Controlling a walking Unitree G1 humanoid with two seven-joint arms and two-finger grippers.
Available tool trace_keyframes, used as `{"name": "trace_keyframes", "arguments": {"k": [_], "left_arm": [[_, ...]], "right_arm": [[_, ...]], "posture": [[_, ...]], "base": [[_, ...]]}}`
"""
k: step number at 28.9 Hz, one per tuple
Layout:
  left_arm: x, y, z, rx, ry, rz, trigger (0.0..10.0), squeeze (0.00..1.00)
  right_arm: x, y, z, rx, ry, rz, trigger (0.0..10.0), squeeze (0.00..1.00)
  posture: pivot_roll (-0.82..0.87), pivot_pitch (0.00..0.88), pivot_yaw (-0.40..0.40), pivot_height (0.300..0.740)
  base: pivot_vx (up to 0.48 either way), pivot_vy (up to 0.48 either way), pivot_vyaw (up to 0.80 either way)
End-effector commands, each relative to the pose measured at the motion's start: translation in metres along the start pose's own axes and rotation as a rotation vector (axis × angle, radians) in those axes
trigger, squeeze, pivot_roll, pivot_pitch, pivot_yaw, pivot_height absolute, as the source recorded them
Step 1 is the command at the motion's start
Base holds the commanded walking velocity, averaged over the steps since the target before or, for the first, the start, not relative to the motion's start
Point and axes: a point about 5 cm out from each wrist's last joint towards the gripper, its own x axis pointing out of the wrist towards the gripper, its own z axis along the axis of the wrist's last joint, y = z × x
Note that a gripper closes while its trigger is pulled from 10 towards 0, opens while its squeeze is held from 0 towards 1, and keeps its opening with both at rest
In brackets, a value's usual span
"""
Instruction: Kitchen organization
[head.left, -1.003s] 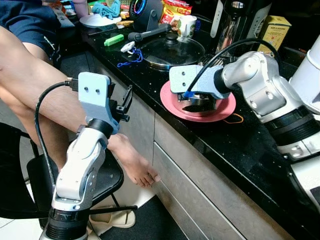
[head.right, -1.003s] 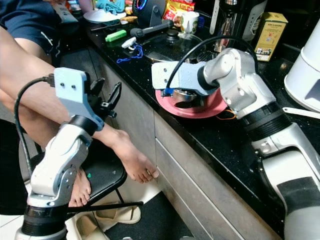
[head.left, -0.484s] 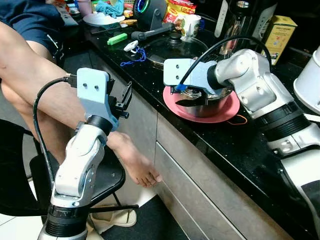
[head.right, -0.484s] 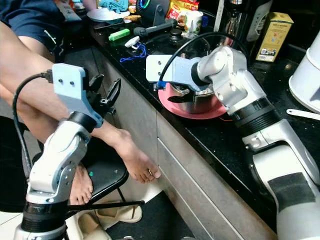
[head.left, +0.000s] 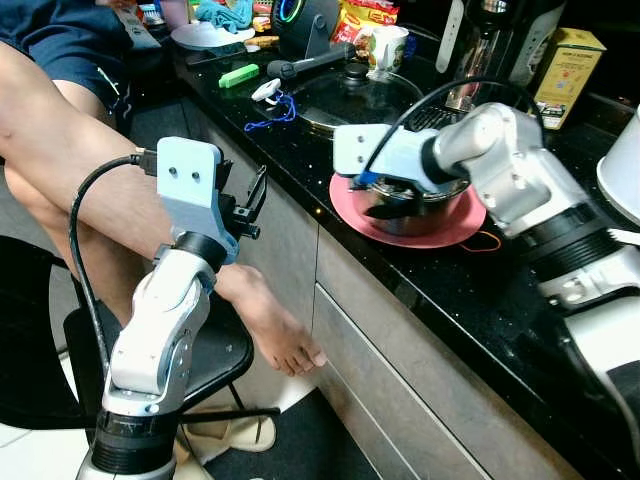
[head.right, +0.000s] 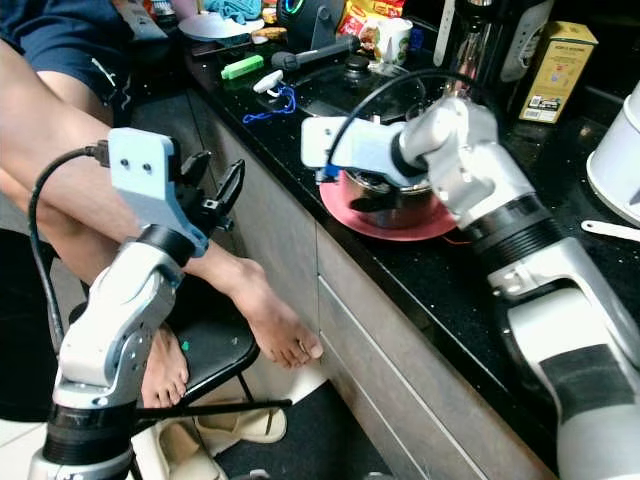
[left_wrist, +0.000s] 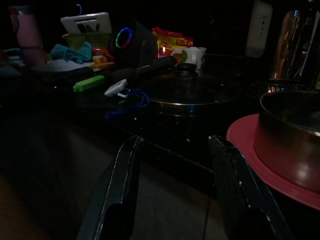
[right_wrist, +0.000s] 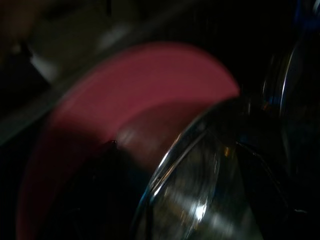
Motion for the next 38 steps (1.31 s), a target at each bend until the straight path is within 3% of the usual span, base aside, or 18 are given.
{"name": "trace_keyframes", "arguments": {"k": [1,9,10,11,23,30,32,33,38], "left_arm": [[-0.001,-0.004,-0.001,-0.007,0.01,-0.014,10.0,0.0],[0.0,-0.007,-0.003,-0.019,0.015,-0.029,10.0,0.0],[-0.001,-0.007,-0.003,-0.021,0.016,-0.029,10.0,0.0],[-0.001,-0.008,-0.004,-0.024,0.016,-0.027,10.0,0.0],[-0.002,-0.008,-0.003,-0.031,0.011,-0.018,10.0,0.0],[0.0,-0.008,-0.001,-0.033,0.003,-0.018,10.0,0.0],[0.001,-0.007,-0.001,-0.033,0.002,-0.016,10.0,0.0],[0.001,-0.006,0.0,-0.034,-0.001,-0.014,10.0,0.0],[0.002,-0.007,0.0,-0.039,-0.003,-0.013,10.0,0.0]], "right_arm": [[-0.008,-0.005,-0.003,-0.035,0.051,0.009,10.0,0.0],[-0.023,-0.006,-0.014,-0.092,0.144,0.063,10.0,0.0],[-0.024,-0.006,-0.014,-0.1,0.148,0.071,2.9,0.0],[-0.025,-0.005,-0.015,-0.116,0.154,0.084,0.0,0.0],[-0.03,-0.007,-0.01,-0.169,0.155,0.093,0.0,0.0],[-0.029,-0.01,-0.006,-0.143,0.103,0.075,0.0,0.0],[-0.031,-0.011,-0.004,-0.133,0.078,0.068,0.0,0.0],[-0.037,-0.017,0.004,-0.11,-0.002,0.037,0.0,0.0],[-0.043,-0.029,0.017,-0.072,-0.134,-0.048,0.0,0.0]], "posture": [[-0.1,0.061,-0.022,0.732],[-0.12,0.051,-0.024,0.732],[-0.12,0.052,-0.024,0.732],[-0.12,0.051,-0.026,0.732],[-0.12,0.048,-0.037,0.732],[-0.12,0.049,-0.035,0.732],[-0.12,0.049,-0.035,0.732],[-0.12,0.046,-0.034,0.732],[-0.13,0.047,-0.03,0.732]], "base": [[0.0,0.0,0.0],[0.0,0.0,0.0],[0.0,0.0,0.0],[0.0,0.0,0.0],[0.0,0.0,0.0],[0.0,0.0,0.0],[0.0,0.0,0.0],[0.0,0.0,0.0],[0.0,0.0,0.0]]}}
